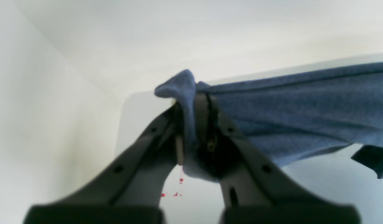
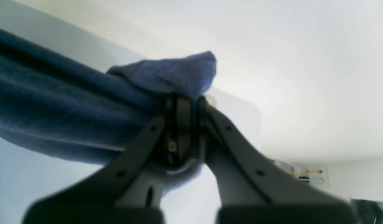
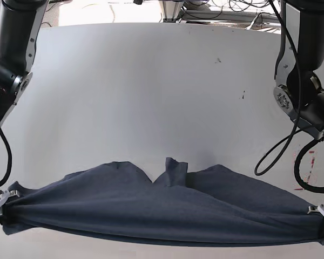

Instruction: Fold the T-shirt properly

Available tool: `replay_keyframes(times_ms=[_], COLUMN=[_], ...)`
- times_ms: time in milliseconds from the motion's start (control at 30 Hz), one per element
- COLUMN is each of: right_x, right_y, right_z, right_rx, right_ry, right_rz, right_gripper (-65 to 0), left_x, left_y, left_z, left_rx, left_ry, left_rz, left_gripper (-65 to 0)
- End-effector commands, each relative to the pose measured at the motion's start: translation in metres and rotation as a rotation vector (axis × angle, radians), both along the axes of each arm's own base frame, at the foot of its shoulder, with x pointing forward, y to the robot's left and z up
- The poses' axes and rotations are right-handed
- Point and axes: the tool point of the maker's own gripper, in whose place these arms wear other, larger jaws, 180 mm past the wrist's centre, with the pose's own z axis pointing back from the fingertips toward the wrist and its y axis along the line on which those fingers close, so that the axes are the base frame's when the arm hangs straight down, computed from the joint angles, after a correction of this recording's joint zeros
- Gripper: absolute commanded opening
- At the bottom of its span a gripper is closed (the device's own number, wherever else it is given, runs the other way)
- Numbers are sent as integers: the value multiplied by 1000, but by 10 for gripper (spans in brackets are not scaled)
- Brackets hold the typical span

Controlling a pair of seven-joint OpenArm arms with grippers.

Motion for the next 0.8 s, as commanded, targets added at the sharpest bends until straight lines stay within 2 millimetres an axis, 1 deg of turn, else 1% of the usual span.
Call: replay_keyframes(times_ms=[0, 67, 133, 167, 200, 267, 300, 467, 567, 700, 767], right_x=[-14, -26, -40, -46, -53, -65, -74, -112, -132, -155, -166], right_y=[-5, -3, -4, -3, 0, 6, 9, 27, 37, 48, 55], right_z=[-9, -33, -57, -67, -81, -100, -112, -159, -180, -202, -213], right_rx=[10, 50, 80, 93, 112, 139, 151, 201, 220, 247, 257], right_ry=[-14, 12, 46, 61, 78, 103, 122, 200, 241, 293, 322], right_rz=[-21, -19, -30, -31, -32, -35, -38, -55, -64, -72, -71], right_gripper=[-650, -650, -650, -650, -650, -650, -650, -650, -650, -650, -650], left_x=[-8, -16, -25, -29, -35, -45, -51, -81, -102, -126, -142], left_y=[2, 0, 2, 2, 2, 2, 4, 10, 13, 23, 28], left_z=[-2, -25, -44, -50, -61, -76, -87, -134, -160, -180, -194], left_rx=[27, 31, 26, 25, 22, 18, 17, -16, -29, -29, -42], left_ry=[-21, 22, 54, 63, 81, 106, 128, 232, 294, 357, 398], left_rz=[4, -3, -1, -1, -1, -2, -1, 9, 12, 22, 28], left_gripper=[-650, -650, -650, -650, -650, -650, -650, -650, -650, -650, -650])
